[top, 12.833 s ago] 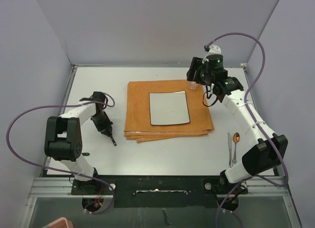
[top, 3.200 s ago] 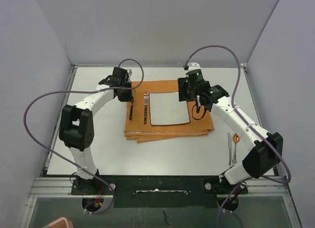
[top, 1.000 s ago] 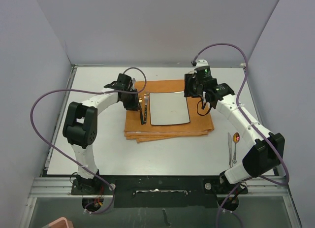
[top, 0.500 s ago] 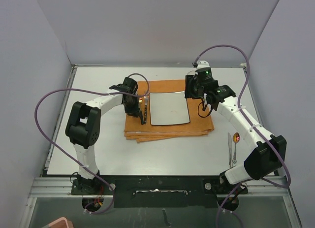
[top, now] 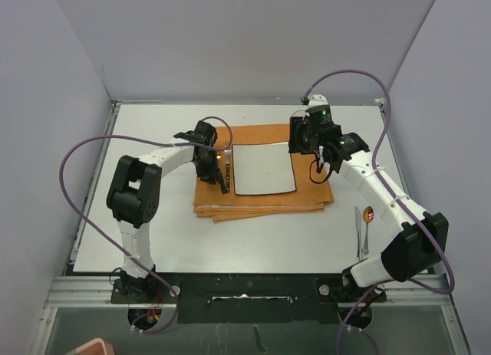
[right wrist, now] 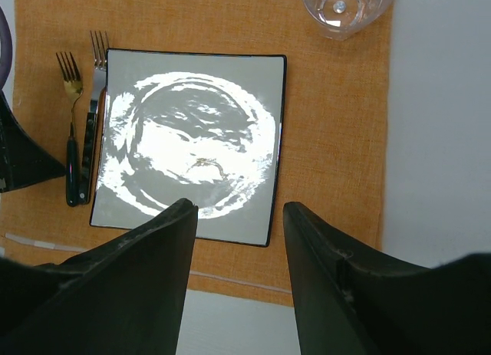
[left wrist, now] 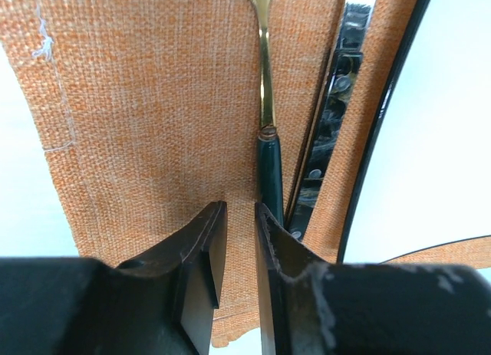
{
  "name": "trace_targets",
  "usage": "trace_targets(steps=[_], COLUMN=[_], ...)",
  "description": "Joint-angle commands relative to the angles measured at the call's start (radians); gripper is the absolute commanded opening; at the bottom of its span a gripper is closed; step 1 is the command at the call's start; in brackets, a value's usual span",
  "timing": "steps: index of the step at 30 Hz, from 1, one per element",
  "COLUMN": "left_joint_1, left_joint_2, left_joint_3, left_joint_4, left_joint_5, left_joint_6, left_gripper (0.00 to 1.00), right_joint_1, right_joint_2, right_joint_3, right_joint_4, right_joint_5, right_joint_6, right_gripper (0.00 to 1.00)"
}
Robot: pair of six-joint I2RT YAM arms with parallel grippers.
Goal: Set the dinner table for one person
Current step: Adjust the fork on the napkin.
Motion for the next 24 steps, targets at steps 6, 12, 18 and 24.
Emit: trace_targets(steps=[6, 12, 18, 24], left_joint_1=[-0.005, -0.005, -0.005, -0.005], left_joint_2=[-0.039, -0.031, 0.028, 0.082], left_joint_3=[0.095, 0.048, 0.006, 0.006], left_joint_4=[-0.049, 0.017, 0.074, 0.08], left_joint_5=[-0.016, 0.009, 0.042, 0.035], left_joint_6=[-0.036, -0.076, -0.118, -0.125], left_gripper=[0.25, 0.27, 0.27, 0.26], right_joint_1=[-0.003, -0.003, -0.001, -0.001], right_joint_2=[-0.023, -0.013, -0.007, -0.012], right_joint_3=[0.012, 0.015, 0.017, 0.018], right_joint_4=[0.033, 0.038, 0.039, 0.038], right_joint_5=[0.01, 0.009, 0.006, 0.01], right_joint_6=[0.011, 0.018, 0.018, 0.016], right_gripper=[0.5, 0.5, 0.5, 0.49])
